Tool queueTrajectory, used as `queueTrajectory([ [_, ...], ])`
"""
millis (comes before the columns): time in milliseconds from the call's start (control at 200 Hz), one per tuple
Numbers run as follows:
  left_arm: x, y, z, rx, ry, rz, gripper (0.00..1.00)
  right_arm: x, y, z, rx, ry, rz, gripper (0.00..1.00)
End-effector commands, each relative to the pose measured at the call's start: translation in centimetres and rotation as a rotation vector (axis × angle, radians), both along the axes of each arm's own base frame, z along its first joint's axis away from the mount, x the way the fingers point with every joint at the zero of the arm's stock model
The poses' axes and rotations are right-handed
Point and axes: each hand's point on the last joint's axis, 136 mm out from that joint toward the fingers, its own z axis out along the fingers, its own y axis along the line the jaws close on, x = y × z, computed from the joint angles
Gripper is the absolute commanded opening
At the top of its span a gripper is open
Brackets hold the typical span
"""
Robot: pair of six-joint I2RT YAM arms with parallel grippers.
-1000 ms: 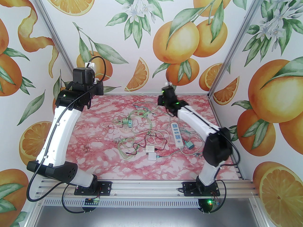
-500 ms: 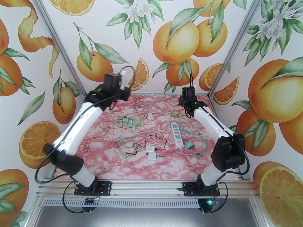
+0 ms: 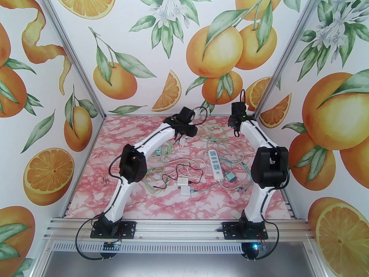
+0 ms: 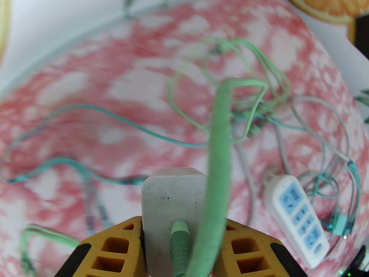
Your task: Pull the plug off the socket
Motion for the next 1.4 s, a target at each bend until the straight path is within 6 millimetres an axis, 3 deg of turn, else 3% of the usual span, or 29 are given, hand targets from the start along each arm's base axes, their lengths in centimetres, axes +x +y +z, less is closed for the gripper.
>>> queueTrajectory([
  [0, -1.0, -1.4, -0.4, -0.039, 0.047, -0.006, 0.04, -0.4, 1.3, -1.3, 0.058, 0.046, 0.023, 0.24],
  [200, -2.0, -1.0, -4.3, 0.014, 0.128, 0.001, 0.13, -1.7, 3.1, -0.9, 0.139, 0.014, 0.05, 0.38],
  [315, -1.7, -0.2, -4.4, 0.038, 0.123, 0.014, 0.3, -2.8, 4.6, 0.3, 0.154, -0.008, 0.082, 0.42],
  [380, -1.6, 0.1, -4.4, 0.037, 0.132, 0.014, 0.44, -3.5, 5.6, 1.0, 0.159, -0.019, 0.107, 0.45],
  [470, -1.8, 0.3, -4.0, 0.039, 0.132, 0.004, 0.47, -4.4, 7.1, 1.8, 0.162, -0.032, 0.135, 0.46],
  [631, -2.1, 1.1, -2.4, 0.057, 0.117, -0.006, 0.66, -5.8, 9.1, 3.0, 0.18, -0.054, 0.169, 0.47],
  [796, -2.1, 3.4, 1.6, 0.046, 0.08, 0.026, 0.83, -6.6, 11.5, 4.4, 0.203, -0.083, 0.232, 0.51],
  [931, -2.0, 6.9, 6.1, -0.008, 0.027, 0.095, 1.0, -7.3, 14.2, 5.2, 0.248, -0.107, 0.303, 0.53],
  [1111, -2.1, 14.2, 10.9, -0.095, -0.027, 0.253, 1.0, -8.0, 19.7, 6.0, 0.295, -0.139, 0.437, 0.56],
  [1296, -4.0, 22.1, 11.6, -0.1, -0.056, 0.44, 1.0, -9.2, 27.1, 6.0, 0.348, -0.147, 0.614, 0.56],
  [1396, -5.9, 25.1, 10.2, -0.078, -0.045, 0.509, 1.0, -9.9, 30.8, 5.1, 0.371, -0.122, 0.697, 0.56],
])
